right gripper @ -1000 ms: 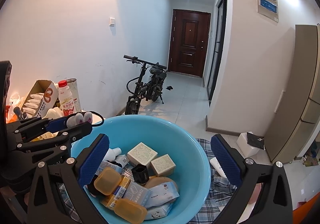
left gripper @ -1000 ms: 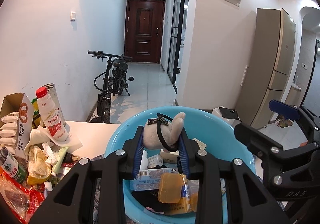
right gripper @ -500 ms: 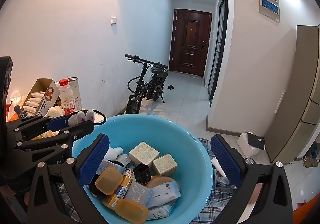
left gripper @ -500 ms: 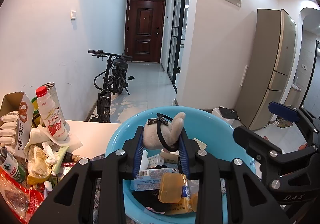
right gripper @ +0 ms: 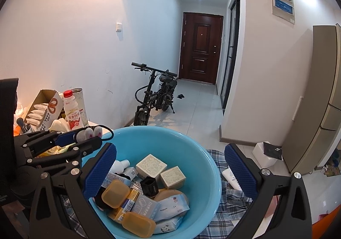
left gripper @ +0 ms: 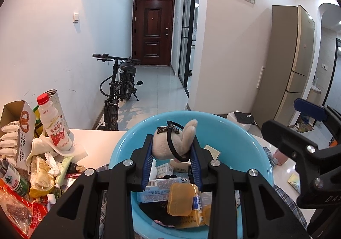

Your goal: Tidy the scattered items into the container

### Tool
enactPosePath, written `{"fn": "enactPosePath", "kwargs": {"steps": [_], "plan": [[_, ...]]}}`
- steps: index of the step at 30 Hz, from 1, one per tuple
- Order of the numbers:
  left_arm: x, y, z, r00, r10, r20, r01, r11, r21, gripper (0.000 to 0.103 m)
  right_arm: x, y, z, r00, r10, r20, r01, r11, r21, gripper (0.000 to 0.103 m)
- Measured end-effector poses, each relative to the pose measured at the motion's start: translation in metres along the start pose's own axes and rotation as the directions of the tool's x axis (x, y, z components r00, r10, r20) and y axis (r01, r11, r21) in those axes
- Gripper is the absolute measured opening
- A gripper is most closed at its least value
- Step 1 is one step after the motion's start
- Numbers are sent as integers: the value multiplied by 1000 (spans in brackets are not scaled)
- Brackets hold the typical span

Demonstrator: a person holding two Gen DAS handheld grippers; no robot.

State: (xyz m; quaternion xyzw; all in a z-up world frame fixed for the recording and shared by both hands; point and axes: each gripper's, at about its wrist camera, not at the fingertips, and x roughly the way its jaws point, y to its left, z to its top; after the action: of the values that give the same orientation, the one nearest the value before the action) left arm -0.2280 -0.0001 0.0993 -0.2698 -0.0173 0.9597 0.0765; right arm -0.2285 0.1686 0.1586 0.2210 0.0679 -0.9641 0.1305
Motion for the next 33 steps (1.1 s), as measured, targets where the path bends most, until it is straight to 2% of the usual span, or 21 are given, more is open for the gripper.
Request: {"fn": "enactPosePath", "kwargs": {"steps": [1, 2, 3, 4, 5, 10, 15, 23, 33], "plan": [[1, 0, 0, 1000, 2, -3, -2, 1000, -3, 37, -1, 0, 0, 1000, 1, 2, -1, 1000, 0, 103], [2, 0, 0, 1000, 5, -7, -5, 1000, -7, 56, -1, 0, 1, 1000, 2, 4, -2, 1000, 1, 103], [3, 0, 0, 1000, 12, -11, -12, 1000, -14, 87, -2, 0, 1, 1000, 2, 5, -2, 1000, 0, 103], [3, 1, 0, 1000, 17, -13, -17, 1000, -21, 99, -2, 0, 1, 1000, 1, 6, -1, 1000, -1, 103], [2, 2, 0, 1000, 18, -4, -18, 999, -28, 103, -2, 1, 1, 1000, 0, 7, 0, 1000, 0, 103], [1, 2, 0, 998, 66, 12, -66, 998, -7, 103, -1, 1, 2, 1000, -4, 4, 4, 1000, 2, 103], [3, 7, -1, 999, 36, -1, -36, 999, -38, 103, -1, 3, 3, 1000, 2, 5, -2, 1000, 8, 103], [-1, 5, 0, 997, 72, 7, -72, 997, -19, 102, -2, 4, 3, 1000, -6, 5, 6, 1000, 0, 103], [-3, -1, 0, 997, 78, 9, -78, 997, 7, 103, -7, 7, 3, 1000, -4, 16, 4, 1000, -2, 103]]}}
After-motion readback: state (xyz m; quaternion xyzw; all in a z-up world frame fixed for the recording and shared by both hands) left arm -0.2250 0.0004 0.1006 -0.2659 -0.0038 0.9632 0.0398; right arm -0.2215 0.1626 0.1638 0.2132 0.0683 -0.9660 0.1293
